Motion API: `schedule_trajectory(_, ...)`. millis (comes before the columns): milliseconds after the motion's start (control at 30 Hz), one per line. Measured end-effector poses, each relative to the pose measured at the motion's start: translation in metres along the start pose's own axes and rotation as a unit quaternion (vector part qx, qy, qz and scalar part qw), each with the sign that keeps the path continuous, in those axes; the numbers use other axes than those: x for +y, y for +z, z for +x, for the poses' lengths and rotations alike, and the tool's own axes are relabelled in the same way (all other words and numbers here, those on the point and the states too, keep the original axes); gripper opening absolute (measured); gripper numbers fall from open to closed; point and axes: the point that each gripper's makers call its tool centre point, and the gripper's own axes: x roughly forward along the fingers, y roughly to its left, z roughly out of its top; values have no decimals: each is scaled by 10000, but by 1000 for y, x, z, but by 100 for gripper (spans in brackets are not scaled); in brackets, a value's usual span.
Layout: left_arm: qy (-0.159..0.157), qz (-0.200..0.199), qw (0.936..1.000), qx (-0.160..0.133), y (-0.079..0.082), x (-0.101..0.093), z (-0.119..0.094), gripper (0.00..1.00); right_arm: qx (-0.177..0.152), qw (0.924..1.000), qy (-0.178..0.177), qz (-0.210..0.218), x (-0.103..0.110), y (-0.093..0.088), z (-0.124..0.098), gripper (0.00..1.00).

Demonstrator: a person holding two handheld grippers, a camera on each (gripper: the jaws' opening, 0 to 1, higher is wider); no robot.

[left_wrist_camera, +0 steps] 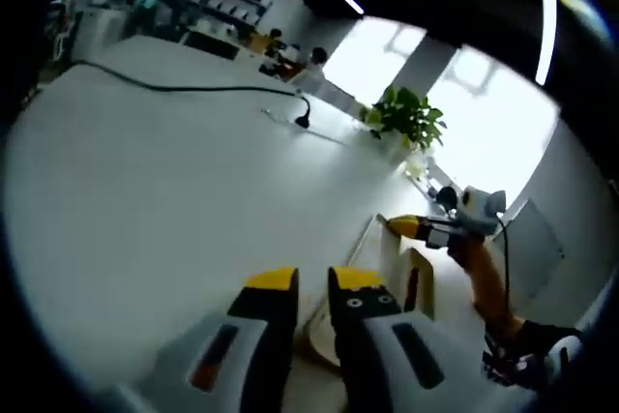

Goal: Arrange the utensils inside the cutlery case until each visible utensil rests in its matching compartment.

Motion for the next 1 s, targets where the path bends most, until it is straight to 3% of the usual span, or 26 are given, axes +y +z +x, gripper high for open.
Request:
schedule_trajectory(267,32,41,9999,-147,5,-1,-4,19,-122,9944,118,1042,-18,1,0,0)
schedule_trajectory(533,-465,-195,9987,-44,-2,-22,0,26,-298,9879,-115,1515,-43,4,-6,0)
schedule_trajectory(700,-378,-409,9984,54,-7,-20,5,29,-306,9868,-122,1588,-42,4,-6,0)
schedule_trajectory(833,-496,-590,9969,159,-13,-24,8,28,-336,9858,-161,1635,-42,4,-8,0)
schedule_trajectory(1000,-495,-598,9968,216,-15,-24,8,28,-421,9845,-294,1680,-51,5,-5,0)
